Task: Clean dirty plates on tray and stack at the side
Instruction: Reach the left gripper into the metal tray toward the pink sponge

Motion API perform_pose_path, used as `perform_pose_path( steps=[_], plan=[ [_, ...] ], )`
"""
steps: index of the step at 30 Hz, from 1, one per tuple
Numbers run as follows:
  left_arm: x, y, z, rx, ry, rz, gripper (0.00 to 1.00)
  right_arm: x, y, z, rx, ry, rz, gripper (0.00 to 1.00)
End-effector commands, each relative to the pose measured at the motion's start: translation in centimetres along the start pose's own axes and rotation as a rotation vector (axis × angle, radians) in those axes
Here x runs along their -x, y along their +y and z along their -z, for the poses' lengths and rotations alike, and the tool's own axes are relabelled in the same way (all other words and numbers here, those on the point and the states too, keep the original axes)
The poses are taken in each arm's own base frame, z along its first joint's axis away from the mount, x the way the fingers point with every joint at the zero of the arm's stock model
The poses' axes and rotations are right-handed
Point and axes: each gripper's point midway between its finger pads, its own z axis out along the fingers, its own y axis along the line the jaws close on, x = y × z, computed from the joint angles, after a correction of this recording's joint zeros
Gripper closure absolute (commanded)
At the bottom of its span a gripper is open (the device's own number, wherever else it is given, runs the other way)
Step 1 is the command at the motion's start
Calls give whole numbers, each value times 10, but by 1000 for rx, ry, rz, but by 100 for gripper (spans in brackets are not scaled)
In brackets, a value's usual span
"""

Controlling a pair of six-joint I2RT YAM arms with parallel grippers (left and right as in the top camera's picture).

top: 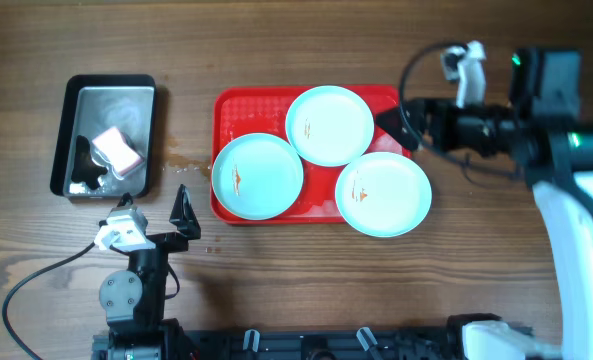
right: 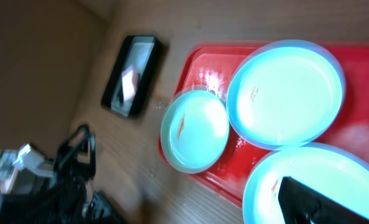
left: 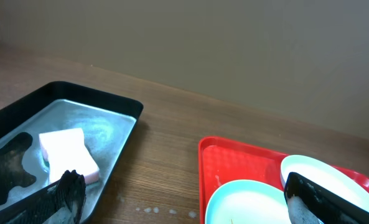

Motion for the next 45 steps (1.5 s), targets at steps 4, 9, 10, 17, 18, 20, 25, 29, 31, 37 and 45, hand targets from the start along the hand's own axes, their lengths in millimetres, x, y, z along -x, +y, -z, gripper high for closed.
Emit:
perform_pose_path(
  steps=[4, 9, 10, 17, 18, 20, 25, 29, 31, 37, 45],
  plan=[
    [-3, -3, 0, -19, 4, -16, 0, 12, -11, -56, 27, 117, -148, 0],
    [-3, -3, 0, -19, 4, -16, 0, -4, -33, -76, -30, 206, -239, 0],
    [-3, -3, 0, -19, 4, -16, 0, -11, -43, -74, -90, 223, -254, 0],
    [22, -30, 6, -144, -23, 32, 0, -26, -55, -71, -193, 271, -272, 0],
    [30, -33, 8, -142, -14, 34, 0, -27, -55, -71, -192, 273, -265, 0],
    [59, -41, 9, -138, 12, 37, 0, -27, -55, -71, -189, 274, -247, 0],
    [111, -56, -26, -74, 277, 71, 0, -27, -56, -71, -197, 273, -245, 0],
    [127, -59, -64, 34, 635, 117, 0, -25, -58, -60, -296, 245, -191, 6],
    [127, -59, -75, 70, 751, 130, 0, -20, -46, -50, -355, 202, -114, 6],
    [116, -50, -104, 112, 799, 131, 0, -10, -12, -33, -479, 83, 58, 0],
    [29, 52, -127, 791, 897, 308, 1, -4, 1, -40, -404, 59, 49, 0]
  ],
)
